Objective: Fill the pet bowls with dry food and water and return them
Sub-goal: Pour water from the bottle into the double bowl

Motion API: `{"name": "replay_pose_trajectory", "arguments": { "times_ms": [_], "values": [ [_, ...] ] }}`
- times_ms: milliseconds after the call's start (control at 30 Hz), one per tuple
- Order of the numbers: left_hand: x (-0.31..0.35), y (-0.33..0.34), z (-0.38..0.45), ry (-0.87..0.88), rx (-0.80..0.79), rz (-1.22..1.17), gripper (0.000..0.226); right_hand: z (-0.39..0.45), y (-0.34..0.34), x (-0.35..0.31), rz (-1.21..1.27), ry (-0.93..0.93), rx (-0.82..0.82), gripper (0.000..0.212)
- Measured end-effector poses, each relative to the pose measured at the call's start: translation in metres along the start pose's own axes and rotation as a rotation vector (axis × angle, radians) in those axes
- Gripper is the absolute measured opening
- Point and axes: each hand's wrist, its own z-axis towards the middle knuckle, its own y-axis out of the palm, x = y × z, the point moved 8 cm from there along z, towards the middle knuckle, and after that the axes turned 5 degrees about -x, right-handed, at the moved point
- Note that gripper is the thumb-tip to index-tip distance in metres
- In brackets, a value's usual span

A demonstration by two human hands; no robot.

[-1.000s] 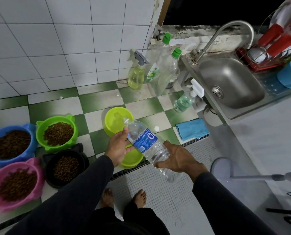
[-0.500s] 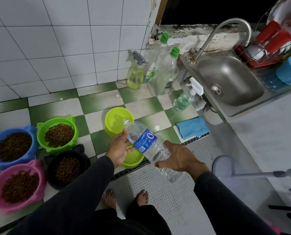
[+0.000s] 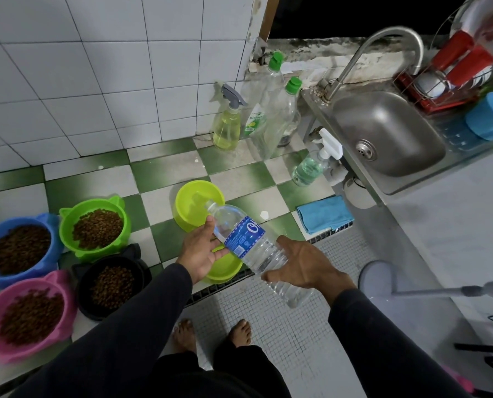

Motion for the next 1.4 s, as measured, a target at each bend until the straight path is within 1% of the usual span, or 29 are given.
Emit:
{"name": "replay_pose_trajectory", "arguments": {
  "times_ms": [200,467,1400],
  "values": [
    [0.0004,-0.0002,0.0003,-0.004,0.0,-0.004,0.039,-0.0004,-0.002,-0.0019,0.007,0.007,-0.005,0.065],
    [-0.0016,-0.0029,0.0028,-0.007,-0.016,0.003,0.044,-0.0032,-0.0017,-0.0018,0.012,0.018,-0.009,0.065],
    [-0.0028,0.001,-0.0007,-0.012,-0.027,0.029,0.045,-0.0085,0.0012,0.0,0.029,0.03,-0.017,0.065]
  ]
}}
